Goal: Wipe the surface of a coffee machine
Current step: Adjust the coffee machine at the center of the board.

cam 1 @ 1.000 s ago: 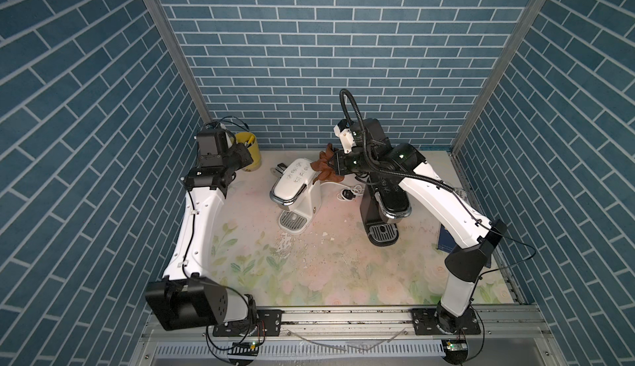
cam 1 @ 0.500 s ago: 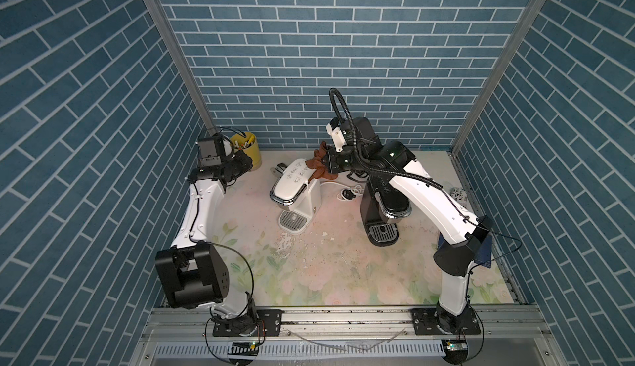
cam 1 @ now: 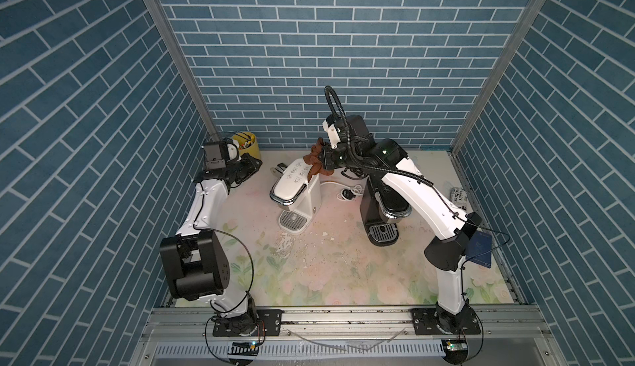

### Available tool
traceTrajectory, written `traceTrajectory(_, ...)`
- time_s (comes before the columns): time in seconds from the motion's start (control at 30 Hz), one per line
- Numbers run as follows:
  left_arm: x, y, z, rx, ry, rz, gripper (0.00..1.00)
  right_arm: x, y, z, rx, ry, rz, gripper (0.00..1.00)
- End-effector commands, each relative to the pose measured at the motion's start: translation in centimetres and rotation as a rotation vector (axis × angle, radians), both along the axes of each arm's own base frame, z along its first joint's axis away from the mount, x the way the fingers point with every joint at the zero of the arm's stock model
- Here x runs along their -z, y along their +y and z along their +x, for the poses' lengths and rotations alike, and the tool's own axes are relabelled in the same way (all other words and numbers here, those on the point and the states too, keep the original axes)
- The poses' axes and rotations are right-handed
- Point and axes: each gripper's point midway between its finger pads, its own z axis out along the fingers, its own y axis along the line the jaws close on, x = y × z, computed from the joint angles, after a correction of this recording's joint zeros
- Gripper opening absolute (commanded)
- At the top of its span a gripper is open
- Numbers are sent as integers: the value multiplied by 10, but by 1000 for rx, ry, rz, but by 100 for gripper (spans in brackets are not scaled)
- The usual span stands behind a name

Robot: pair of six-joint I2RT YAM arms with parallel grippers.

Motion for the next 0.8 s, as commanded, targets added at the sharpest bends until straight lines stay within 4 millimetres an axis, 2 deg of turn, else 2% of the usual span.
traceTrajectory(0.0,6,-10,-12,14,5,-45,22,-7,-4,-5,-4,-13,-16,0)
traceTrajectory(0.23,20,-31,-30,45,15,-90,20,-22,3,-25,-68,-36,-5,0)
traceTrajectory(0.5,14,-58,-45,138,6,-131,20,-25,7,-41,-141,-11,-1,0)
traceTrajectory(0.77,8,-72,-65,220,9,-154,19,-15,12,-50,-201,27,-11,0)
